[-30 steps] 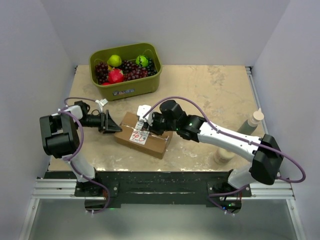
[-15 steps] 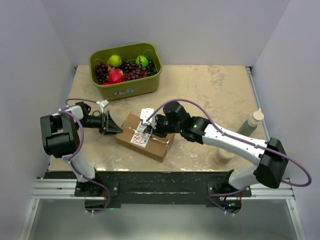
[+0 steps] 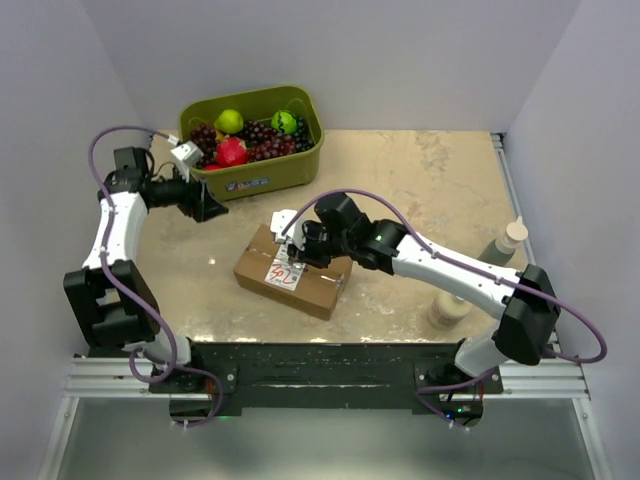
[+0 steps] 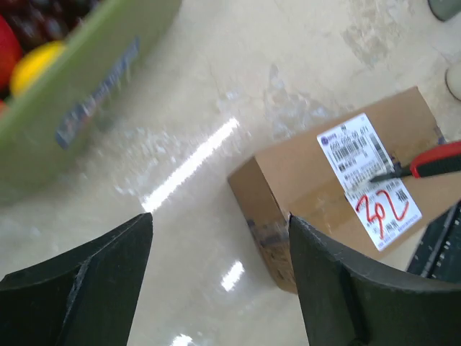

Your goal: Unpack the express box

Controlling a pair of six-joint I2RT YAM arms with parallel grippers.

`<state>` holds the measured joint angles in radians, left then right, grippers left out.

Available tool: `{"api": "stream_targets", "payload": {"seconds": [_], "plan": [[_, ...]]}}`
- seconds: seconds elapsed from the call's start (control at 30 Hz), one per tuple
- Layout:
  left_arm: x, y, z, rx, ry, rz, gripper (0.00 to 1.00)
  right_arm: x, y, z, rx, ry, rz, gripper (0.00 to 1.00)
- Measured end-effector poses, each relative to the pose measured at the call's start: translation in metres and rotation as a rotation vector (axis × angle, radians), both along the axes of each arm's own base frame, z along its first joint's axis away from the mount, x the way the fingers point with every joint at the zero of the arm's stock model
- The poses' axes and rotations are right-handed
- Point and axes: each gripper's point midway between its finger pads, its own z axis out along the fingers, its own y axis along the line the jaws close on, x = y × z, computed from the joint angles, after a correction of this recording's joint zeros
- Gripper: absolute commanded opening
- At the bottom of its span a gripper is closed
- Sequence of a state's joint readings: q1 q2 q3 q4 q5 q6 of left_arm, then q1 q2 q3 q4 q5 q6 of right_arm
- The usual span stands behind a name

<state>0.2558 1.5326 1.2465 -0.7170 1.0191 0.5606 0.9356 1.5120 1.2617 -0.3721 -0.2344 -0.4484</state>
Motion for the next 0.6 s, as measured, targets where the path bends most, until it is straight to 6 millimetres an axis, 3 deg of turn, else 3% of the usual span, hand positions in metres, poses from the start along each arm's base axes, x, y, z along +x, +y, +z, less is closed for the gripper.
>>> {"api": "stream_targets", "payload": {"seconds": [0.07,0.13,0.33,0.4,0.6], "plan": [[0.018,-0.009,0.010,-0.003,-0.037,-0.018,0.80,0.002,0.002,0.000,-0.011,-0.004,0.007,0.00],[0.027,-0.029,0.002,0.001,-0.031,-0.044,0.80,0.004,0.003,-0.001,-0.021,-0.009,0.014,0.00],[0.022,-0.099,-0.032,0.039,0.013,-0.132,0.81,0.006,0.005,-0.001,-0.037,-0.027,0.039,0.00],[0.028,-0.107,-0.039,0.045,0.016,-0.133,0.80,0.005,0.005,-0.002,-0.038,-0.030,0.048,0.00],[0.035,-0.100,-0.075,0.077,0.101,-0.097,0.79,0.007,0.004,-0.002,-0.041,-0.036,0.060,0.00]]}}
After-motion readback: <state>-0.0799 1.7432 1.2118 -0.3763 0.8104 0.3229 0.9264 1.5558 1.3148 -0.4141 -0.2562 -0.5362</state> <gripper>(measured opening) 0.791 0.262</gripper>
